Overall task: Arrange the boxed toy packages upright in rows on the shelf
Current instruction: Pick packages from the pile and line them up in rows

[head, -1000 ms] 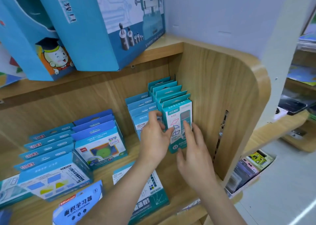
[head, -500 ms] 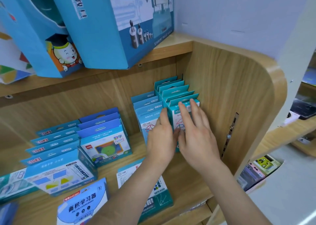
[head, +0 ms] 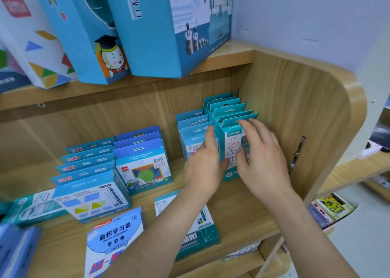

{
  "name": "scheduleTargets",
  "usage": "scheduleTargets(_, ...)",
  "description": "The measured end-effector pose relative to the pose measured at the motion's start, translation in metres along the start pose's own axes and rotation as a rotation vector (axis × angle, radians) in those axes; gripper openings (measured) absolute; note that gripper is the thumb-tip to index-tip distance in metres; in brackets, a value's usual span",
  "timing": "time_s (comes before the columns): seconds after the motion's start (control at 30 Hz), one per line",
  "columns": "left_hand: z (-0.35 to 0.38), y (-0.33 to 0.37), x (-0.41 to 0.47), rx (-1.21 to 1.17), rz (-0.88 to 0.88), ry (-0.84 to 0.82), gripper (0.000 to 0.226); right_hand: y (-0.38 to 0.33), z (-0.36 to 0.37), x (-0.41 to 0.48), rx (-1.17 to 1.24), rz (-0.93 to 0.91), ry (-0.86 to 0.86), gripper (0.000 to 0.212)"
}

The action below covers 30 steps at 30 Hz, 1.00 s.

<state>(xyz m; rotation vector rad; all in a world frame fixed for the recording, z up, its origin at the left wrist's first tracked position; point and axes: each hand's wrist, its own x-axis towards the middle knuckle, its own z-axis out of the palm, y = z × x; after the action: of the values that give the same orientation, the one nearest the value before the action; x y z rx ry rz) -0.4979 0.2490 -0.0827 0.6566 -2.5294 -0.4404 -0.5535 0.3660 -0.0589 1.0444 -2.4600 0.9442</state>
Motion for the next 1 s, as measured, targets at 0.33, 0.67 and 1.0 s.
scheduleTargets(0.33, -0.084, -0.036, -0.029, -0.115, 0.234, 0.171, 0.019, -0.05, 0.007, -0.01, 0.265, -0.158, 0.039, 0.043)
scheduleTargets(0.67, -0.229, -0.147, -0.089, 0.16, 0.114, 0.178, 0.034, -0.165, 0.054, -0.028, 0.48, -0.371, -0.21, 0.033)
scheduleTargets(1.0, -0.311, -0.286, -0.139, 0.406, -0.177, -0.06, 0.019, -0.284, 0.131, -0.079, 0.424, -0.352, -0.581, 0.046)
